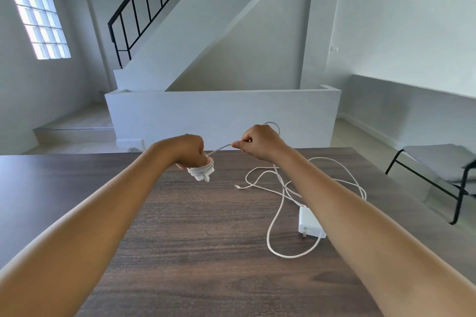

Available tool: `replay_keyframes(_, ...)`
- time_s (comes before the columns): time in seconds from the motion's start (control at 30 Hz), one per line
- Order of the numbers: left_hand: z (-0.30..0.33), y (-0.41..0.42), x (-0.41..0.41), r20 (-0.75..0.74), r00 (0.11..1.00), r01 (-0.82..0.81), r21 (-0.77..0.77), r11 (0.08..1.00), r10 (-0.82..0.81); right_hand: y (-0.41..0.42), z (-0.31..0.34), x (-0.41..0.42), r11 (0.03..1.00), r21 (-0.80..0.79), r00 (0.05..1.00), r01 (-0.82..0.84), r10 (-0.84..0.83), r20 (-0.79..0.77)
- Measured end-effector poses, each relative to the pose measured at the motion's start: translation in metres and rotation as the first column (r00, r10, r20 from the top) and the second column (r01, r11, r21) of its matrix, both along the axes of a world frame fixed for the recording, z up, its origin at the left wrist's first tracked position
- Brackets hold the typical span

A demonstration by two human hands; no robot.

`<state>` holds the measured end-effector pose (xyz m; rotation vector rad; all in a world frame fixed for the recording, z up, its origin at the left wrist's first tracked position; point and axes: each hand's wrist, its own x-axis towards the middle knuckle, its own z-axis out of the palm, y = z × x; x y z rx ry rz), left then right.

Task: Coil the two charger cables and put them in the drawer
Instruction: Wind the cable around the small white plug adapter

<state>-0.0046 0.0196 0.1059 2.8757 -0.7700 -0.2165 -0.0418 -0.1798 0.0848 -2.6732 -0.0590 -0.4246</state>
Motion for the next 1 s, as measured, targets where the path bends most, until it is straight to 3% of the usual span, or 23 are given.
replay_keyframes(0.1,-0.01,-0.006,0.006,0.282,0.957,-0.074,0.023,0.997,0.065,0.011,0.005,-0.004,0.998,-0.069,1.0,0.016,-0.015,0.025)
replay_keyframes(0.17,-0.018,-0.011,0.009,0.502,0.862,-0.09,-0.002,0.996,0.079,0.018,0.006,-0.007,0.995,-0.098,0.999,0.021,-0.018,0.033)
replay_keyframes(0.23,-0.025,-0.012,0.011,0.575,0.792,-0.12,-0.182,0.976,0.205,0.023,0.006,-0.009,0.998,-0.066,1.0,0.022,-0.021,0.015)
replay_keyframes(0.33,-0.028,-0.009,0.021,0.371,0.808,-0.166,-0.603,0.78,0.458,0.029,0.004,-0.016,1.0,0.004,0.998,0.016,-0.015,-0.058)
replay_keyframes(0.47,-0.03,-0.01,0.026,0.071,0.821,-0.268,-0.828,0.493,0.566,0.041,-0.005,-0.021,0.982,0.186,0.973,-0.042,0.082,-0.215)
replay_keyframes(0.5,-0.029,-0.01,0.029,-0.065,0.826,-0.326,-0.865,0.382,0.56,0.044,-0.009,-0.021,0.971,0.235,0.964,-0.054,0.112,-0.241)
replay_keyframes(0.53,-0.026,-0.01,0.031,-0.246,0.822,-0.399,-0.892,0.211,0.514,0.046,-0.012,-0.022,0.957,0.282,0.956,-0.064,0.141,-0.259)
replay_keyframes(0.6,-0.021,-0.01,0.035,-0.525,0.793,-0.526,-0.846,-0.087,0.31,0.047,-0.02,-0.023,0.941,0.33,0.941,-0.07,0.173,-0.292)
replay_keyframes(0.67,-0.014,-0.007,0.036,-0.601,0.788,-0.576,-0.796,-0.188,0.133,0.044,-0.031,-0.024,0.927,0.37,0.922,-0.065,0.198,-0.333)
replay_keyframes(0.77,-0.004,-0.001,0.027,-0.622,0.777,-0.628,-0.756,-0.184,-0.095,0.034,-0.043,-0.022,0.903,0.43,0.926,-0.012,0.172,-0.336)
replay_keyframes(0.83,0.001,0.003,0.018,-0.6,0.766,-0.634,-0.765,-0.114,-0.23,0.027,-0.044,-0.021,0.895,0.445,0.946,0.026,0.122,-0.3)
replay_keyframes(0.9,0.005,0.008,0.008,-0.561,0.763,-0.588,-0.809,0.014,-0.32,0.02,-0.042,-0.02,0.878,0.476,0.96,0.051,0.089,-0.267)
replay_keyframes(1.0,0.009,0.02,-0.002,-0.528,0.748,-0.45,-0.849,0.277,-0.403,0.013,-0.032,-0.017,0.878,0.471,0.98,0.083,0.014,-0.2)
